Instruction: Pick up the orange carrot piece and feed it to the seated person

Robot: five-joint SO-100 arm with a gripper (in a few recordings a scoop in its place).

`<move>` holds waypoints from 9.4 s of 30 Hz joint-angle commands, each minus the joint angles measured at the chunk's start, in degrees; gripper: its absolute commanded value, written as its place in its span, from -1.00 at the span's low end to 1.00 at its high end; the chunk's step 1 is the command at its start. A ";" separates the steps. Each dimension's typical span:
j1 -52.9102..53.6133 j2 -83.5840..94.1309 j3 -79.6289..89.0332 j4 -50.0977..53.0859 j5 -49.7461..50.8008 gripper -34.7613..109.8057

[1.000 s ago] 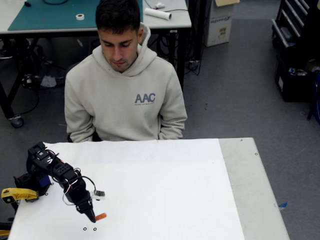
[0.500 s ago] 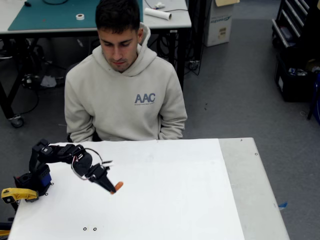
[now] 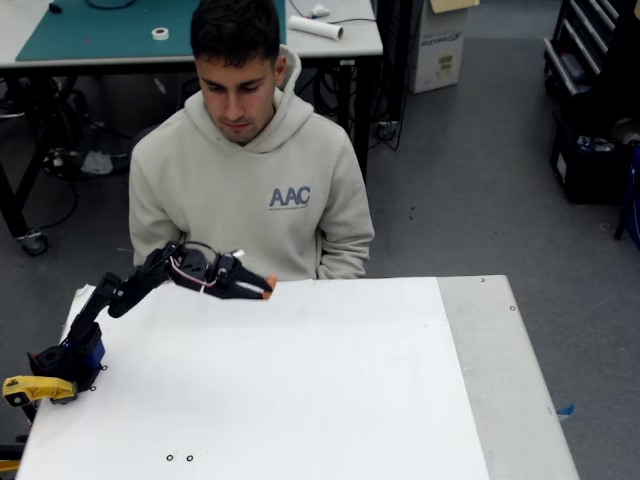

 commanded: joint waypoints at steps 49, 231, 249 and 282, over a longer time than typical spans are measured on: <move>-33.84 -14.24 -18.72 -36.56 8.09 -0.55; -48.34 131.48 171.39 -50.19 86.84 -0.55; -48.69 131.48 170.77 -12.22 86.48 -0.55; -48.43 131.84 166.73 1.85 86.40 -0.54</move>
